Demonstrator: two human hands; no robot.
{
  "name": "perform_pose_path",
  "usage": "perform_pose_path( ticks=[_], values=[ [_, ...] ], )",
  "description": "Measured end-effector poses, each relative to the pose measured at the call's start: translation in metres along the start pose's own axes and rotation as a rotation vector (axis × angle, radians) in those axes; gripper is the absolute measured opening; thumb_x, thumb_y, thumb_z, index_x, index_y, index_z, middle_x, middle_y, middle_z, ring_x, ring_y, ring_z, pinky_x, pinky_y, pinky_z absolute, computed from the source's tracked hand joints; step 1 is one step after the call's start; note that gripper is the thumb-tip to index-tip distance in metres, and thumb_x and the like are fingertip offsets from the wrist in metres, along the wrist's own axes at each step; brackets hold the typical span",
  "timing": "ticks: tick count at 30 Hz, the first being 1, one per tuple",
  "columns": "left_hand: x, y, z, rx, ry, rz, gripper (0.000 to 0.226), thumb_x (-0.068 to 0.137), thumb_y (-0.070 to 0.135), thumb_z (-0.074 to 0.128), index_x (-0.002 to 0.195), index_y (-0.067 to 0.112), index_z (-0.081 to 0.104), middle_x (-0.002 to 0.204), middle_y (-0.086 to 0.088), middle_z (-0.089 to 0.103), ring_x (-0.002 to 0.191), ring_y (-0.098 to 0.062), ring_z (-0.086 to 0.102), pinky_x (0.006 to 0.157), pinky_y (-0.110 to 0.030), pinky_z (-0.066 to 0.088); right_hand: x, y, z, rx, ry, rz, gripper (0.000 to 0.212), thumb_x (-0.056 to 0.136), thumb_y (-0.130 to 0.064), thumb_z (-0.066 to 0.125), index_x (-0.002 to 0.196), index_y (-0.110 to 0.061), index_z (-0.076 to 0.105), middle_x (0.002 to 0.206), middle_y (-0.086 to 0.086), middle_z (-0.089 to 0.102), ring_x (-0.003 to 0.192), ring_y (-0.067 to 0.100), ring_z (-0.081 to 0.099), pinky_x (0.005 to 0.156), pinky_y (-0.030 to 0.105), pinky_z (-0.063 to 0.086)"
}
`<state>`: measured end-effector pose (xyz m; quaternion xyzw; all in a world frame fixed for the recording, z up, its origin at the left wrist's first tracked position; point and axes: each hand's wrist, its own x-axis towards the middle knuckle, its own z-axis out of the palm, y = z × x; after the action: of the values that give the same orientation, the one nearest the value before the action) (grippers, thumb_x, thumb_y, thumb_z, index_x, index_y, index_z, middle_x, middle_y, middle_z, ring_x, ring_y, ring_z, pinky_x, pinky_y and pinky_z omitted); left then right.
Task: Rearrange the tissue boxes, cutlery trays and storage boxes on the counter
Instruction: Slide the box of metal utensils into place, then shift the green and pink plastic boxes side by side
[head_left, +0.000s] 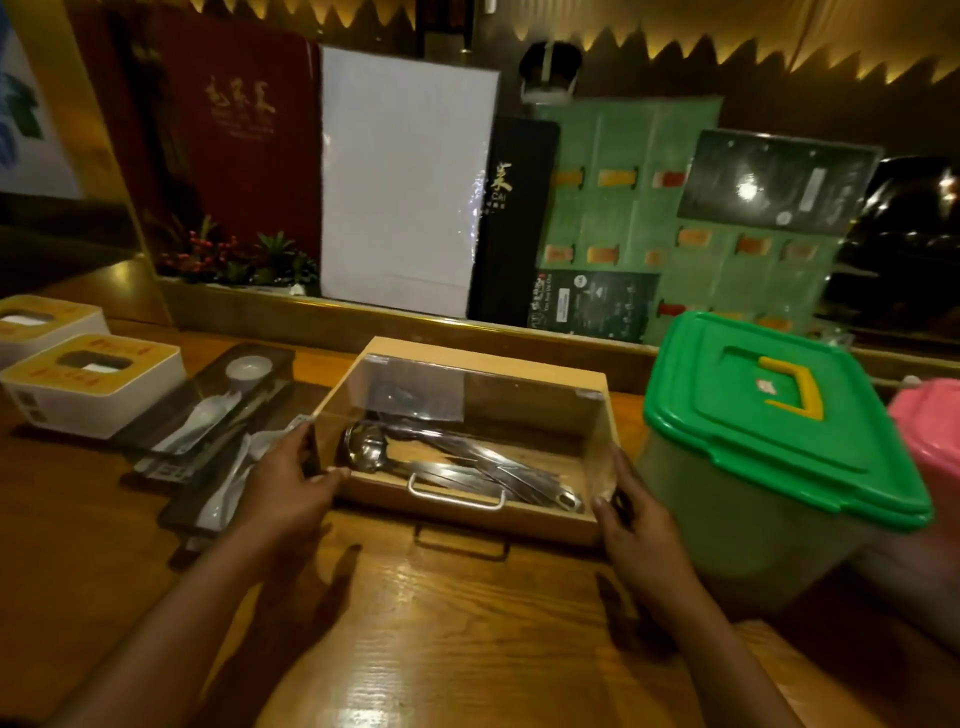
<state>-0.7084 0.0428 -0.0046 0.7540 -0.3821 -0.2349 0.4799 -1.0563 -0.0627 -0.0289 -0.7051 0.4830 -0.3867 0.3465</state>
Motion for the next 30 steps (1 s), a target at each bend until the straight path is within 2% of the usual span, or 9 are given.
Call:
perform_pose_path(
  ticks=[8, 13, 16, 19, 22, 24, 27, 28, 30],
  values=[
    [0.007, -0.013, 0.009, -0.009, -0.005, 0.038, 0.066, 0.086, 0.017, 0.072, 0.143, 0.030, 0.043, 0.137, -0.010, 0.053, 0.103, -0.022, 0.054, 0.052, -0.026, 0.045, 0.003, -0.020, -0.008, -0.095, -0.080, 0.118, 0.077, 0.098, -0.018, 0.057, 0.154, -0.045, 0.011, 0.161, -0.002, 0.031, 0.143, 0.017, 0.035, 0.118, 0.039, 0.033],
    [0.003, -0.008, 0.009, 0.061, 0.031, 0.077, 0.070, 0.082, 0.019, 0.076, 0.142, 0.028, 0.041, 0.139, -0.013, 0.053, 0.120, -0.034, 0.055, 0.085, -0.052, 0.053, -0.007, -0.040, -0.017, -0.186, -0.114, 0.102, 0.080, 0.097, -0.017, 0.060, 0.157, -0.034, 0.010, 0.155, -0.004, 0.036, 0.139, 0.016, 0.038, 0.114, 0.029, 0.033],
    [-0.007, 0.005, 0.014, 0.185, 0.124, 0.141, 0.082, 0.080, 0.019, 0.079, 0.148, 0.021, 0.034, 0.147, -0.019, 0.042, 0.130, -0.041, 0.046, 0.096, -0.058, 0.045, -0.025, -0.056, -0.043, -0.264, -0.085, 0.019, 0.067, 0.095, -0.019, 0.065, 0.152, -0.031, 0.031, 0.134, -0.012, 0.048, 0.127, 0.007, 0.048, 0.103, 0.025, 0.043],
    [-0.018, 0.031, 0.021, 0.252, 0.203, 0.268, 0.081, 0.081, 0.021, 0.078, 0.148, 0.020, 0.033, 0.150, -0.019, 0.035, 0.132, -0.044, 0.041, 0.099, -0.060, 0.043, -0.043, -0.068, -0.084, -0.283, 0.177, -0.220, 0.042, 0.091, -0.016, 0.069, 0.130, -0.028, 0.059, 0.116, -0.010, 0.066, 0.108, 0.001, 0.063, 0.091, 0.020, 0.052],
    [-0.028, 0.069, 0.041, 0.268, 0.200, 0.418, 0.076, 0.080, 0.026, 0.076, 0.145, 0.020, 0.038, 0.144, -0.018, 0.040, 0.125, -0.043, 0.046, 0.097, -0.060, 0.045, -0.049, -0.064, -0.130, -0.392, 0.595, -0.340, 0.035, 0.086, -0.025, 0.069, 0.119, -0.016, 0.066, 0.111, 0.004, 0.067, 0.103, 0.014, 0.063, 0.091, 0.028, 0.050],
    [-0.035, 0.094, 0.066, 0.235, 0.126, 0.515, 0.073, 0.081, 0.025, 0.076, 0.144, 0.019, 0.041, 0.140, -0.016, 0.046, 0.123, -0.037, 0.048, 0.095, -0.055, 0.047, -0.042, -0.037, -0.160, -0.464, 0.717, -0.156, 0.046, 0.084, -0.040, 0.070, 0.124, -0.018, 0.062, 0.117, 0.011, 0.061, 0.109, 0.025, 0.056, 0.094, 0.039, 0.048],
    [-0.052, 0.131, 0.116, 0.079, -0.072, 0.556, 0.069, 0.087, 0.028, 0.072, 0.147, 0.025, 0.039, 0.142, -0.008, 0.049, 0.122, -0.022, 0.051, 0.088, -0.035, 0.050, -0.031, -0.005, -0.185, -0.201, 0.586, 0.065, 0.058, 0.079, -0.062, 0.071, 0.128, -0.034, 0.057, 0.121, 0.000, 0.065, 0.111, 0.018, 0.063, 0.095, 0.047, 0.053],
    [-0.058, 0.144, 0.136, 0.028, -0.147, 0.534, 0.068, 0.089, 0.031, 0.070, 0.149, 0.028, 0.037, 0.144, -0.006, 0.049, 0.123, -0.018, 0.050, 0.086, -0.031, 0.050, -0.031, 0.000, -0.188, -0.085, 0.539, 0.048, 0.055, 0.081, -0.055, 0.075, 0.128, -0.033, 0.057, 0.121, -0.003, 0.067, 0.110, 0.010, 0.065, 0.096, 0.041, 0.054],
    [-0.070, 0.169, 0.173, -0.049, -0.293, 0.489, 0.067, 0.091, 0.041, 0.064, 0.150, 0.031, 0.035, 0.149, -0.003, 0.046, 0.129, -0.018, 0.048, 0.096, -0.040, 0.050, -0.029, 0.001, -0.193, 0.011, 0.460, -0.031, 0.052, 0.088, -0.031, 0.074, 0.135, -0.022, 0.054, 0.123, -0.003, 0.067, 0.102, -0.014, 0.061, 0.087, 0.012, 0.049]
  ],
)
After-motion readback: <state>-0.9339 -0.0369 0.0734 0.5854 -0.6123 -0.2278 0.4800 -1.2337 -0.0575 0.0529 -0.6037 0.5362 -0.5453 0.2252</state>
